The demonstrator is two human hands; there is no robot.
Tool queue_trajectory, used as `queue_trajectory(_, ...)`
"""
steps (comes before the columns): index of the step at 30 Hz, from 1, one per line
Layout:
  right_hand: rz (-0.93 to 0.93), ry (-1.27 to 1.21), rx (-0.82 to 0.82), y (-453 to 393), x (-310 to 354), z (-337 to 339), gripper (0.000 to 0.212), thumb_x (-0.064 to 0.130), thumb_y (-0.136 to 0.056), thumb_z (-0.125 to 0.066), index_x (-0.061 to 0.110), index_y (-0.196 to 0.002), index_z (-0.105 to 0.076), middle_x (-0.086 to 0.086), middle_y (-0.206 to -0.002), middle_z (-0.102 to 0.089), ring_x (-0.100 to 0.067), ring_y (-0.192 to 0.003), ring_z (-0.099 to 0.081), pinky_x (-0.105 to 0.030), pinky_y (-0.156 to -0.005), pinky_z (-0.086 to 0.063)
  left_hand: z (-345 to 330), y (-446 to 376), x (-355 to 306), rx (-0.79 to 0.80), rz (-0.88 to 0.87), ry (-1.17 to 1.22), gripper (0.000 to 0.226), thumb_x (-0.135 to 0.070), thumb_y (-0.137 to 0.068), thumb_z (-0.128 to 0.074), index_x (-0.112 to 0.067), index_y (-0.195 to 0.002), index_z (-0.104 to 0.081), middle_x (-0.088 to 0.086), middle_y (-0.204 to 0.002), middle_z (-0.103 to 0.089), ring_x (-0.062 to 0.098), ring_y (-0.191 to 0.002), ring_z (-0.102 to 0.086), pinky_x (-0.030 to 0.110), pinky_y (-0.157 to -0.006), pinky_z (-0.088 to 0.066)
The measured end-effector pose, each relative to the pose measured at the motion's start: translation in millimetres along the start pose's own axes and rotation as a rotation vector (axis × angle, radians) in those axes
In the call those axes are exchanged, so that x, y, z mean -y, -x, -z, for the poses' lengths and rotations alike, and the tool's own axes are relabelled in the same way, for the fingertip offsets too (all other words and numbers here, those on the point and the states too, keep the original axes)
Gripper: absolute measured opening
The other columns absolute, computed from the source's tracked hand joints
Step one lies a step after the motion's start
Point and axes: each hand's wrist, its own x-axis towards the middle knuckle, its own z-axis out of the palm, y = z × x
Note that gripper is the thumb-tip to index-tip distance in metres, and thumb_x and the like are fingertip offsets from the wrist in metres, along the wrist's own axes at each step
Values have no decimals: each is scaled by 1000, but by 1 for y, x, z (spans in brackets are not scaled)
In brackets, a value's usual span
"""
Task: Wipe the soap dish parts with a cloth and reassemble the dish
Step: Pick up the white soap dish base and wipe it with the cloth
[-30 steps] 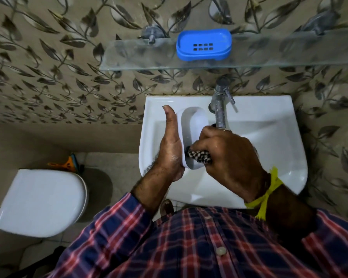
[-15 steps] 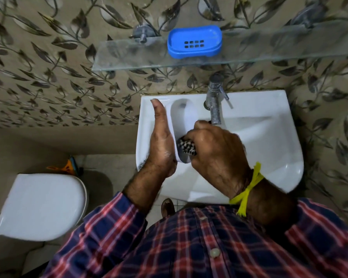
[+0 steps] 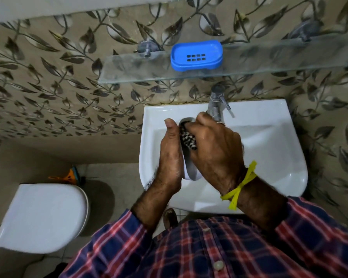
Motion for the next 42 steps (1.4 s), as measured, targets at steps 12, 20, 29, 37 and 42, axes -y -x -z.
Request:
queue_trajectory(12, 86, 11, 387, 28, -8, 0, 34, 10, -83, -58, 34, -105, -65, 2, -96, -49, -33, -85, -60, -40, -66, -40, 7, -9, -2, -171, -118, -49, 41, -60, -71, -71, -30, -99, -76, 2, -102, -78, 32, -103, -72, 54, -91, -58)
queue_trajectory(20, -210, -588, 100, 9, -61, 21, 28, -6, -79, -71, 21, -89, -75, -3, -89, -67, -13, -83, -63, -29, -79, -54, 31, -13, 1, -122, -360, -485, 21, -37, -87, -67, -23, -103, -69, -6, -95, -73, 15, -90, -69, 35, -77, -57)
queue_trajectory(29, 179, -214, 39, 23, -12, 18, 53, -4, -71, -56, 20, -115, -73, 5, -128, -68, -30, -98, -64, -39, -78, -55, 26, 8, 6, -157, -612, -851, 26, -16, -82, -54, -4, -96, -72, 6, -75, -70, 19, -65, -57, 25, -58, -34)
queue_trajectory(37, 244, -273, 93, 13, -9, 8, 55, -1, -73, -47, 15, -120, -71, -1, -130, -68, -28, -99, -66, -39, -84, -52, 40, 9, 0, -237, -620, -796, 20, -3, -83, -57, 1, -94, -73, 9, -79, -73, 22, -73, -66, 32, -67, -53)
queue_trajectory(42, 225, -400, 11, 12, -20, 2, 53, -11, -67, -57, 6, -115, -73, -8, -122, -71, -24, -112, -69, -46, -89, -53, 46, 10, 2, -251, -689, -775, 19, -4, -85, -57, -2, -92, -74, 1, -83, -73, 16, -76, -67, 30, -68, -55)
